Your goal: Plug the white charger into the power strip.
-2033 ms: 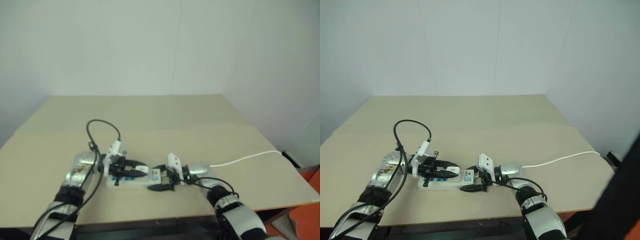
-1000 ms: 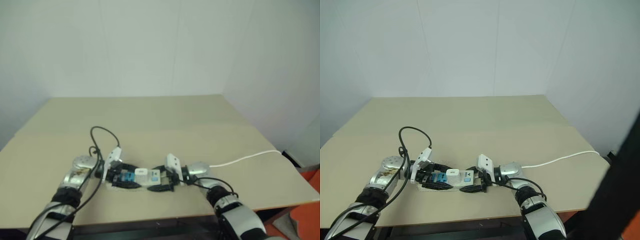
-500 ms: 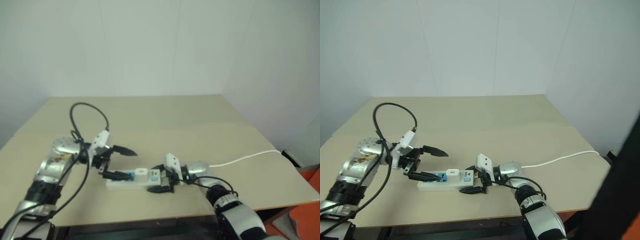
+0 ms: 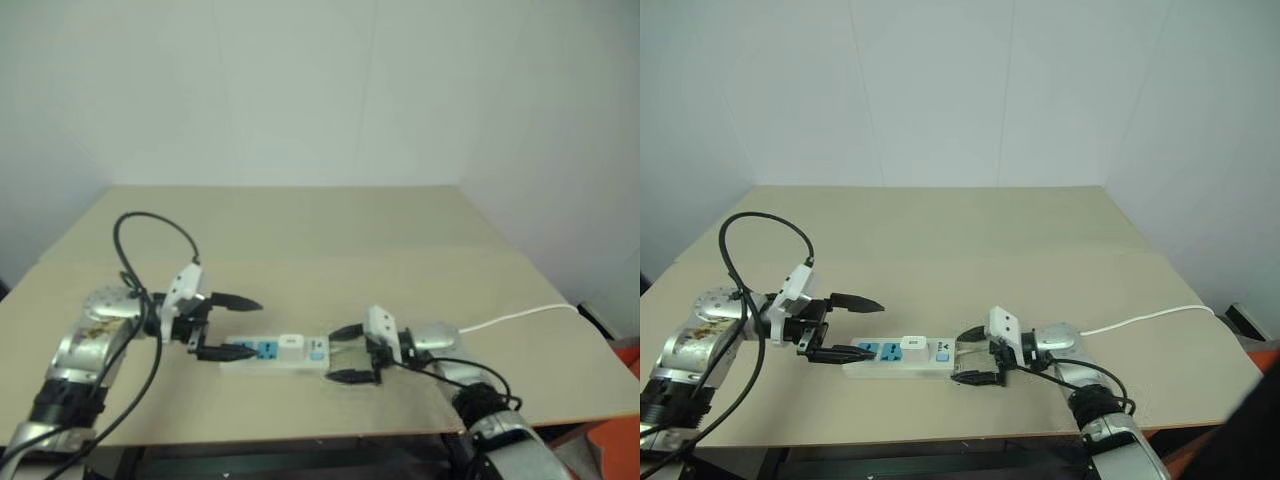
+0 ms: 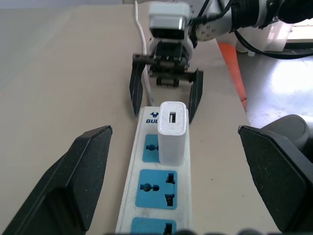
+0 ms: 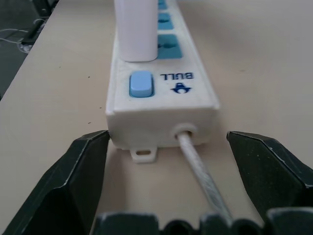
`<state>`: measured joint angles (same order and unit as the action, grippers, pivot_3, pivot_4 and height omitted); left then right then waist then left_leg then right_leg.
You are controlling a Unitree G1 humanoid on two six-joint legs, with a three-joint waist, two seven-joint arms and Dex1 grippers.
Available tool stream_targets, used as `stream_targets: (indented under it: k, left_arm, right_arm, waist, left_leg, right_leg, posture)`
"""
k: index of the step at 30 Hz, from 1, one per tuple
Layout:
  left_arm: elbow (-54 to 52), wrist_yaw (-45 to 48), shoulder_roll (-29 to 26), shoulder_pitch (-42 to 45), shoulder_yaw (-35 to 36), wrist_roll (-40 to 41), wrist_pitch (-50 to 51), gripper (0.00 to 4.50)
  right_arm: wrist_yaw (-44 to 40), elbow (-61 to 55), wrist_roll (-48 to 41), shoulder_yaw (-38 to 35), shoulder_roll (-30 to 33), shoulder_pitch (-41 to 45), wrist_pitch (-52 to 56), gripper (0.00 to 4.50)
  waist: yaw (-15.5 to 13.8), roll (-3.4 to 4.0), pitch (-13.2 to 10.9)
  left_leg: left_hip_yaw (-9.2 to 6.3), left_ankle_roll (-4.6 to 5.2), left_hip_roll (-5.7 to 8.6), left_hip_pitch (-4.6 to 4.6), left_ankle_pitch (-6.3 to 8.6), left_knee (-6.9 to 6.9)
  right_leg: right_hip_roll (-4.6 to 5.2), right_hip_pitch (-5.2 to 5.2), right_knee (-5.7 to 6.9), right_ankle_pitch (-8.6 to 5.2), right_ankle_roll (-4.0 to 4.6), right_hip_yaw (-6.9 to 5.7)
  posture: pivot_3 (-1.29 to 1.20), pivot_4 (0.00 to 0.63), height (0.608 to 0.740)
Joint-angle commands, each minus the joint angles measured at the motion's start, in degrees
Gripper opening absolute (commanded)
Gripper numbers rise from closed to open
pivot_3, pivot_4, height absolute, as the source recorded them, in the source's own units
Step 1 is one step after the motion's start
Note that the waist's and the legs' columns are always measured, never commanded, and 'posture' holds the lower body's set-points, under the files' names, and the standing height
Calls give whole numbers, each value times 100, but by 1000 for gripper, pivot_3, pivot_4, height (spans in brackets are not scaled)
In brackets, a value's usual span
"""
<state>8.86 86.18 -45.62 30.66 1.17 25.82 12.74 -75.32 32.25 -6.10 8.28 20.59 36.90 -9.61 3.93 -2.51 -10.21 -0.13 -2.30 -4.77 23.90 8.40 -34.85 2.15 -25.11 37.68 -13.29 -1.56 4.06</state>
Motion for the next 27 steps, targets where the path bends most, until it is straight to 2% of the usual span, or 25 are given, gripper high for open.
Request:
stream_targets:
  k: [1, 9, 16, 22, 27]
  left_arm:
    - [-94, -52, -126, -91, 236, 87, -10, 4500]
    - [-309, -131, -428, -579, 554, 265, 209, 4500]
    - [-863, -205, -756, -1452, 1137, 550, 395, 4500]
    - [-1393, -531, -799, -2162, 1658, 814, 683, 4500]
    - [-1607, -691, -765, -2306, 1683, 872, 772, 4500]
  right_arm:
    - [75, -784, -345, -245, 286, -179, 286, 4457]
    - [319, -1933, -785, -623, 1011, -867, 790, 4457]
    - [313, -2673, -1146, -894, 1600, -1355, 1275, 4457]
    - [370, -2900, -1340, -1110, 1939, -1622, 1455, 4457]
    - [428, -2815, -1328, -1076, 1957, -1539, 1446, 4457]
  waist:
    - [0, 0, 0]
    - [-15, -2, -3]
    - [-11, -2, -5]
    - [-28, -3, -6]
    - [-43, -3, -7]
  left_leg:
    - [1, 0, 0, 0, 0, 0]
    - [3, 0, 1, 1, 0, -1]
    - [6, -1, -1, 1, 1, 3]
    - [9, -3, 2, -2, 2, 0]
    - [10, -6, 4, -2, 4, 1]
  right_leg:
    - [0, 0, 0, 0, 0, 0]
    - [4, -2, -4, -14, 23, 1]
    - [5, -4, -7, -16, 27, 2]
    - [16, -3, -10, -15, 26, 1]
    - [19, -4, -14, -16, 27, 0]
  posture:
    - [0, 150, 740]
    - [0, 150, 740]
    - [0, 150, 740]
    - [0, 150, 740]
    - [0, 150, 740]
